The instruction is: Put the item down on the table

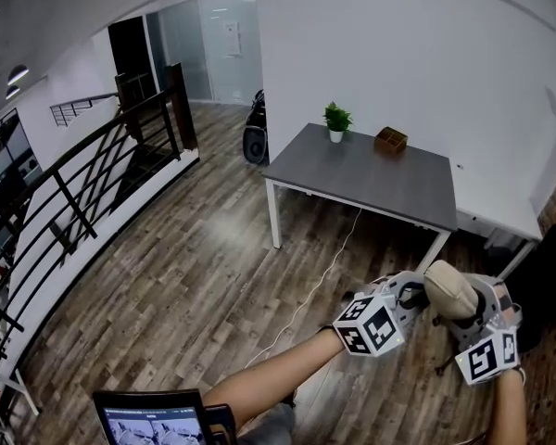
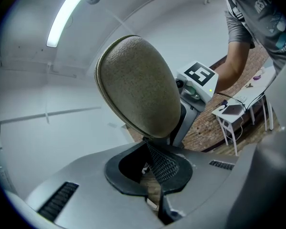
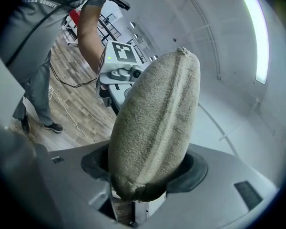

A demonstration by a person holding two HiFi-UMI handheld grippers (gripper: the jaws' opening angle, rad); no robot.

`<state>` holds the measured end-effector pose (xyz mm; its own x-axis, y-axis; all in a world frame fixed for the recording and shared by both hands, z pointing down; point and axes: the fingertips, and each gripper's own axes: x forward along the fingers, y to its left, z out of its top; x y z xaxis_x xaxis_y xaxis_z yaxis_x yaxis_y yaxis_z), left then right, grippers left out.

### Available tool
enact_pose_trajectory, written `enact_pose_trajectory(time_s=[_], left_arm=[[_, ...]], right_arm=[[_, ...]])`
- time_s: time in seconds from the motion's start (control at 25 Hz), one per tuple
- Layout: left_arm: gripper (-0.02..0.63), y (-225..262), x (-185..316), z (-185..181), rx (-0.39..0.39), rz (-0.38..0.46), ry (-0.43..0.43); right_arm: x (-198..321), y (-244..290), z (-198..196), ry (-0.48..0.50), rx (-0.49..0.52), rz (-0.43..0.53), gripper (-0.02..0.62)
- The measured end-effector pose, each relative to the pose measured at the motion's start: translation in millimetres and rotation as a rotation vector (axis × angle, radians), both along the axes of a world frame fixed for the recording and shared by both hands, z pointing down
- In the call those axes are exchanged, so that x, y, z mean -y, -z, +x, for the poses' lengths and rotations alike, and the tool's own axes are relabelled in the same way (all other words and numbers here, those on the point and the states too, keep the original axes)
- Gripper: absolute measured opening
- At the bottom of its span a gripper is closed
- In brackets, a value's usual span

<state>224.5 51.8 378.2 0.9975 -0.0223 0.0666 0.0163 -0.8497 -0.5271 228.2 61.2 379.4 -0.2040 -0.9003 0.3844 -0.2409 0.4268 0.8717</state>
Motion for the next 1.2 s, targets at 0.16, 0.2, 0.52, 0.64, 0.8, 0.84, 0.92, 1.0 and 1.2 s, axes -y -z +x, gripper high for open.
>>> enact_pose_trajectory(time_s=[0.16,0.2,0.52,0.64,0.8,0.84,0.92,1.0,1.2], left_arm=[[-0.003,-2.1,57.5,17.3,-0.013,-0.002,-0.032],[-0.003,1.6,73.5,21.3,-0.022,0.002,-0.043],[-0.003,25.6,204.7,31.5,-0.060,-0.002,-0.077],[-0.003,25.9,239.8,29.3,-0.070,-0.011,-0.074],[-0.003,28.0,274.0,29.3,-0.079,-0.023,-0.068],[-0.003,29.4,285.4,32.8,-0.083,-0.025,-0.066],[-0.003,28.4,315.4,47.5,-0.084,-0.032,-0.057],[-0.003,22.6,340.8,63.1,-0.075,-0.037,-0.048],[-0.003,6.4,367.7,81.1,-0.045,-0.039,-0.031]], right_arm=[[53.5,-3.7,14.1,-0.029,-0.025,-0.004,0.265],[69.4,-1.6,18.2,-0.039,-0.034,-0.001,0.265],[196.7,22.6,33.0,-0.094,-0.069,0.038,0.265],[226.7,16.5,31.0,-0.107,-0.066,0.020,0.265],[259.6,15.1,26.8,-0.089,-0.083,-0.002,0.265],[271.3,17.6,29.5,-0.085,-0.080,0.002,0.265],[301.8,19.8,42.3,-0.069,-0.073,0.008,0.265],[327.5,16.8,55.8,-0.052,-0.068,0.007,0.265],[354.9,2.7,72.9,-0.035,-0.060,-0.012,0.265]])
